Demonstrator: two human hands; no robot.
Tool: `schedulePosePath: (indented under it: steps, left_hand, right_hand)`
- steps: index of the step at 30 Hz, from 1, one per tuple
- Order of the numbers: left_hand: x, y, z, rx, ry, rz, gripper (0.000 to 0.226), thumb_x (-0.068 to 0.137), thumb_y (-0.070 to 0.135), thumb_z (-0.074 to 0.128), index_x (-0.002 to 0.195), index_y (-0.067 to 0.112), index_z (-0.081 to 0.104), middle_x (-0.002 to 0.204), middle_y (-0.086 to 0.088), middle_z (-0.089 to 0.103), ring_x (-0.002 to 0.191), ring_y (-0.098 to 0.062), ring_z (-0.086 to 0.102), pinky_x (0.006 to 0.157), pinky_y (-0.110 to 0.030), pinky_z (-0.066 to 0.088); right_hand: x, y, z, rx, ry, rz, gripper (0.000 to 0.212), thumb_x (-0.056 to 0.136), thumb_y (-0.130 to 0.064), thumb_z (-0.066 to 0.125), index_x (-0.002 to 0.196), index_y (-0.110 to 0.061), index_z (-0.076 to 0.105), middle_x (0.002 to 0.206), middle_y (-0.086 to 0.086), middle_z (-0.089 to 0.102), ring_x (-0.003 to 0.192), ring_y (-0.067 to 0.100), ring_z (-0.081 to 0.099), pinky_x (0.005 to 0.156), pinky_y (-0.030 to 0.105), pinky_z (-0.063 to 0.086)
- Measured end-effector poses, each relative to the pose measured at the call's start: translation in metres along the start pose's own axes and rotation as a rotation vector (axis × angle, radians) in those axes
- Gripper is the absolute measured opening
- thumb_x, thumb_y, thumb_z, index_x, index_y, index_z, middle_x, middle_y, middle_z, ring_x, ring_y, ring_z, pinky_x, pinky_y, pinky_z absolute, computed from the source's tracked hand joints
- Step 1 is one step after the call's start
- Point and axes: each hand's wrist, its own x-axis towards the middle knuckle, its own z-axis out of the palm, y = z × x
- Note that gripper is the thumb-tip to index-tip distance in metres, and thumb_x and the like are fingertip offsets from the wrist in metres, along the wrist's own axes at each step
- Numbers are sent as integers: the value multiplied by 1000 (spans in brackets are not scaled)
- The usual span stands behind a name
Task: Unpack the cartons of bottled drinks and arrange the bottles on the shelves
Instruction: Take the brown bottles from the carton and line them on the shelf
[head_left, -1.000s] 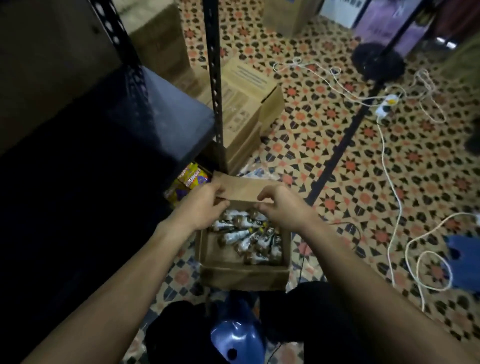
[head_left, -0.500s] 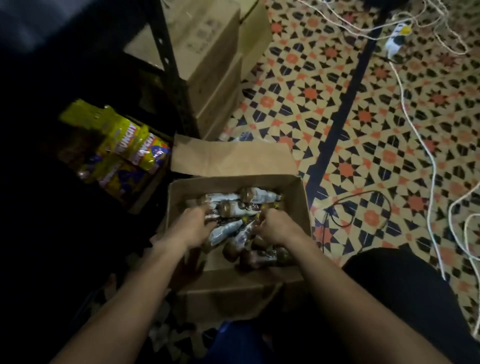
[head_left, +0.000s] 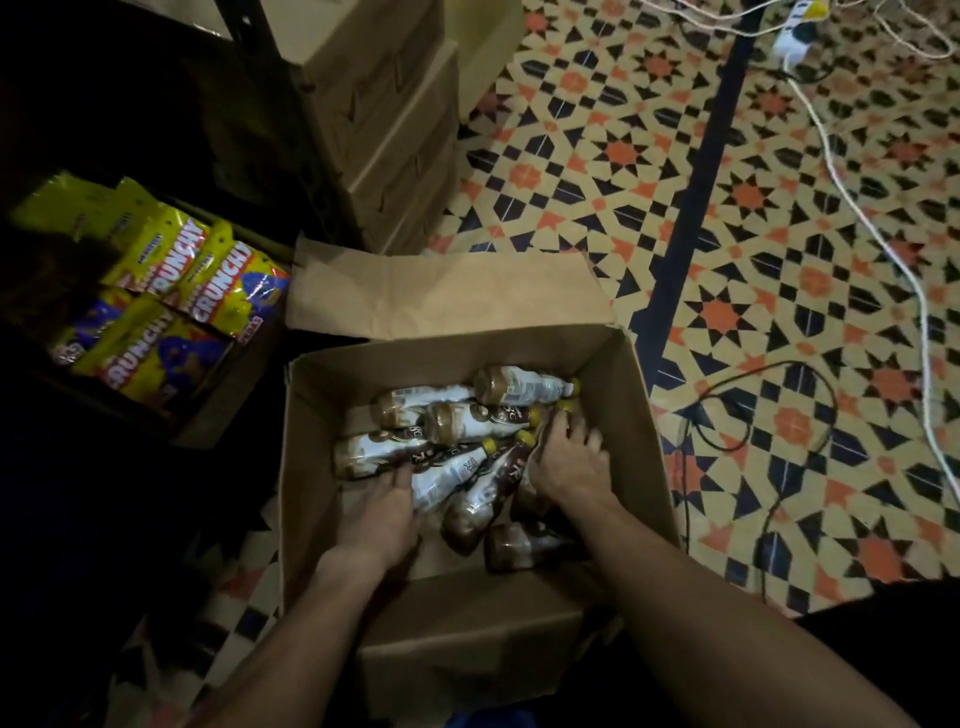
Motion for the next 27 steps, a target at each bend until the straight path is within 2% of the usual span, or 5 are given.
schedulePosePath:
  steps: [4,8,13,21,27]
  left_hand:
    - [-3,0,5,147,-20,26,71,94,14,57,154,16,20,151,-15,41,140,-32,35,113,-36,29]
    - [-9,-3,9,188,-154,-34,61,92,24,61,145,13,34,147,-13,44,134,-31,44,108,-36,37]
    - [-6,-10,9,171,-226,-159,60,94,42,55,145,16,38,145,-10,50,130,-29,51,103,-37,43]
    - [16,20,5,-119,-52,19,64,95,36,54,151,18,29,152,-10,38,139,-28,38,113,-39,34]
    - [26,30,8,15,10,44,46,101,31,45,144,15,42,149,-11,41,136,-28,38,111,-35,31]
  right_hand:
    - [9,0,5,8,-12,-14,93,95,-43,62,162,-15,2,167,20,10,153,41,7,121,54,11]
    - [7,1,11,23,107,-18,89,87,-43,71,156,-14,22,156,19,33,145,39,26,118,51,23]
    - [23,-2,-3,92,86,16,103,83,-46,76,157,-14,13,154,19,34,143,40,27,115,52,26]
    - [45,-2,-7,210,155,63,64,99,-20,51,153,-8,20,144,21,49,136,39,38,109,47,34]
    - [51,-4,-5,304,218,101,62,93,-24,65,144,-6,34,137,21,52,130,39,46,107,47,38]
